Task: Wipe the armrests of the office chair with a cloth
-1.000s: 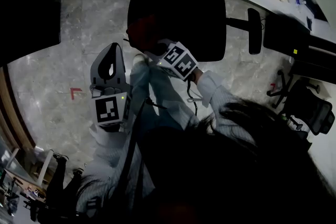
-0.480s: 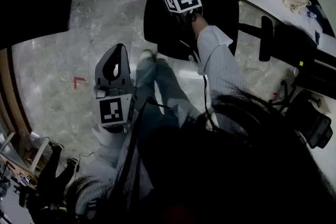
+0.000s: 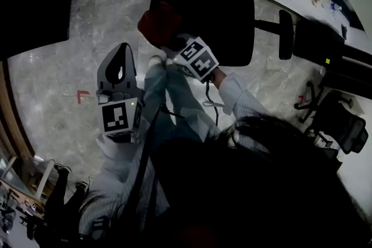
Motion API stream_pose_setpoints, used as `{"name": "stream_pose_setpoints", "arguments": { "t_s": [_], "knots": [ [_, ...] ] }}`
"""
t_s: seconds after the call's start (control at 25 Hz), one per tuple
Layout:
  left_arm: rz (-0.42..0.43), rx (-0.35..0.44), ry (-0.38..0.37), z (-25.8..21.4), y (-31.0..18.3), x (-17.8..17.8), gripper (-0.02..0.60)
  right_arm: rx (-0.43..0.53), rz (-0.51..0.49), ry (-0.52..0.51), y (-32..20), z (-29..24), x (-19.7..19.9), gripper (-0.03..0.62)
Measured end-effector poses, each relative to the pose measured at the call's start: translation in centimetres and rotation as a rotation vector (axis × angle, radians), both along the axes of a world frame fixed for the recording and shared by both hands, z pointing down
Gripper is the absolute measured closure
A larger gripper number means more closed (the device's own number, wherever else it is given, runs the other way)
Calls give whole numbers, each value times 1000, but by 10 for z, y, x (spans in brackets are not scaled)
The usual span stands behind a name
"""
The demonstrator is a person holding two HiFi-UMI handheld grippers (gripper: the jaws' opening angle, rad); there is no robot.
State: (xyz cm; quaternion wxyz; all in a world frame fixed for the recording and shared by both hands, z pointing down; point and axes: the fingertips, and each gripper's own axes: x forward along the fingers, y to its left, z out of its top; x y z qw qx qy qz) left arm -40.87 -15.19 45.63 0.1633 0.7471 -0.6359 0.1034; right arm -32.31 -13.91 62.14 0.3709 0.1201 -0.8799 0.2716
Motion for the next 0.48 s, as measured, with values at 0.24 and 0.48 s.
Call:
{"name": "stream_pose_setpoints", "arguments": {
  "t_s": [0.24, 0.48],
  "knots": [
    [11, -1, 5, 8, -5, 9, 577, 9, -73, 16, 23, 7, 17, 562],
    [36, -35, -15, 11, 2, 17, 577, 14, -32, 4, -33, 5, 13, 562]
  ]
}}
